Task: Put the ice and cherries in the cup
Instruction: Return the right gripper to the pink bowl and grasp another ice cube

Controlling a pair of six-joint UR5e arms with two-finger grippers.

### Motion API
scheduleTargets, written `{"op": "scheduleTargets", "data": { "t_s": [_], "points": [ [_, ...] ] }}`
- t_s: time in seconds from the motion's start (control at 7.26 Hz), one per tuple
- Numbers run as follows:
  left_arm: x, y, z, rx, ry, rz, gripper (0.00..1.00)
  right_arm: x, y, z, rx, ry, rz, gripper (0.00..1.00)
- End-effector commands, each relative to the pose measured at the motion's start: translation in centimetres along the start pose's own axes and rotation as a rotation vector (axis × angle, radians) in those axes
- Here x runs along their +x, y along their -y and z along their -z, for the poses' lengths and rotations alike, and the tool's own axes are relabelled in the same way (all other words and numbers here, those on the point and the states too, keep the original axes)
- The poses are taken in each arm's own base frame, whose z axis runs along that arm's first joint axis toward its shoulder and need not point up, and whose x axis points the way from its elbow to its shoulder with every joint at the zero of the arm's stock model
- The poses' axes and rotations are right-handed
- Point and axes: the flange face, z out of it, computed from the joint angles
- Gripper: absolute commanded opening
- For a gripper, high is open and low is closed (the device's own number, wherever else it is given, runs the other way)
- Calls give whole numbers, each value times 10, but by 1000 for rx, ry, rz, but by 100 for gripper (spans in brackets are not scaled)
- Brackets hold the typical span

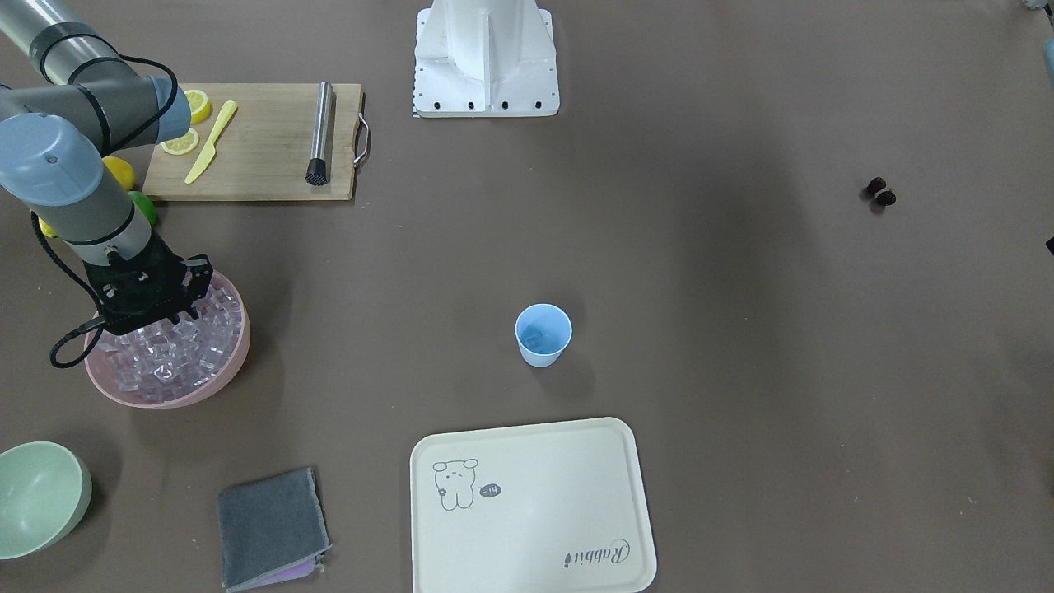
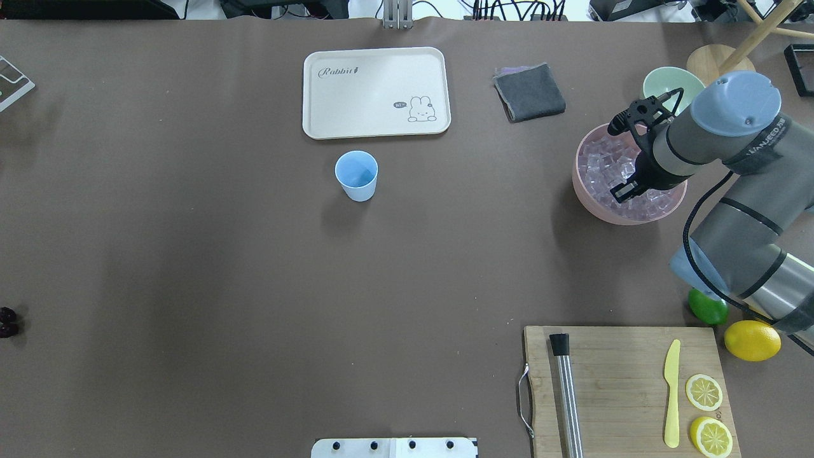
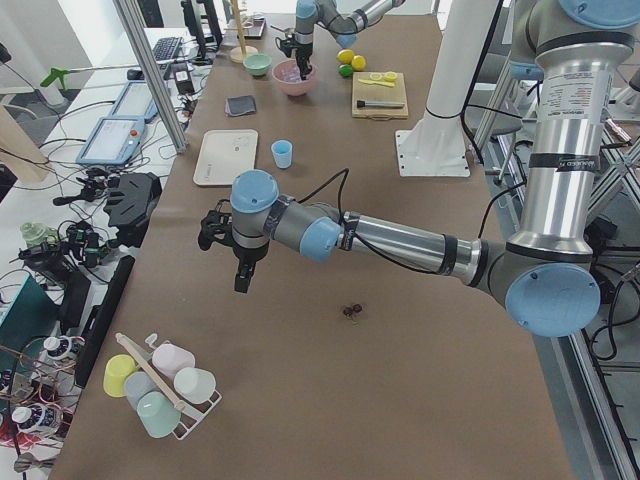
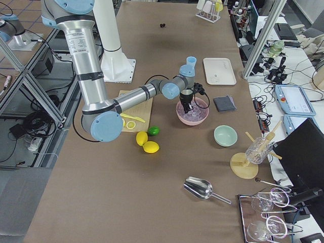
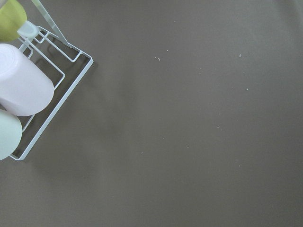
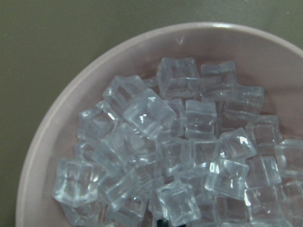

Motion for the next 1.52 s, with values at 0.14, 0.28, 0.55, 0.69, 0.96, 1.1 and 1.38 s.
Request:
{"op": "scheduleTargets", "data": {
  "t_s": [0.14,0.28,0.55,0.69,0.96,1.1,1.38],
  "points": [
    [-2,-1,-2,-3,2,3,98,5,-4,-2,3,-24,-3,9],
    [-1,-1,-1,-2,1,2,98,4,-1,0,8,-24,-2,64],
    [-1,-1,-2,-4,1,2,98,6,7,7,22,-24,-8,98],
    [-2,-1,-3,-6,2,3,98,1,17,11,29,-22,-6,98],
    [-1,-1,-2,-5,1,2,98,8,18,9,24,-30,-16,98],
    [-2,-1,-3,-6,2,3,98,14,24,-1,20,-44,-21,98],
    [-3,-1,-3,-7,2,3,98,10,42,-4,23,-47,-23,98]
  ]
}}
